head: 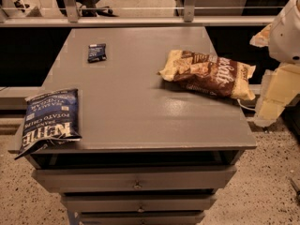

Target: Pick rxbar blueberry

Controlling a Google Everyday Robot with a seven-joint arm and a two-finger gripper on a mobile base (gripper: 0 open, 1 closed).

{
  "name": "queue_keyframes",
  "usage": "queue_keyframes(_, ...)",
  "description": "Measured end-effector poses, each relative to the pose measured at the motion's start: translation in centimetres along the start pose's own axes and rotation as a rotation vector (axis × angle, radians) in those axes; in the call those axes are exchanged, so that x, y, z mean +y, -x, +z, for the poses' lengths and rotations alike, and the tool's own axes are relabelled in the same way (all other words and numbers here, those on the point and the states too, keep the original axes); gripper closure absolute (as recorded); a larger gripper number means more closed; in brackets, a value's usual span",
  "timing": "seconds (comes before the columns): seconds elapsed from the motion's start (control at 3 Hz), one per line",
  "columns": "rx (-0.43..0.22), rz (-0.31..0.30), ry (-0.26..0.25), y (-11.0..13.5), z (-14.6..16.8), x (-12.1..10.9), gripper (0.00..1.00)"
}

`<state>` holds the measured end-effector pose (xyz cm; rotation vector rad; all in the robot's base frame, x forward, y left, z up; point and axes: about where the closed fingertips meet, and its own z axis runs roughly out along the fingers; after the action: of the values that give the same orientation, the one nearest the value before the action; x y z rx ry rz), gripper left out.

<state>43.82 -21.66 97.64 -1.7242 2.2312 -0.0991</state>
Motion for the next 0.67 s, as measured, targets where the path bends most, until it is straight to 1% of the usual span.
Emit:
queue_keyframes(0.33,0.0,0.0,0.0,0.0,0.0,0.0,0.0)
queue_keyframes(0.67,-0.047,-0.009,-0.004,2.1,1.7,-1.0,0.0)
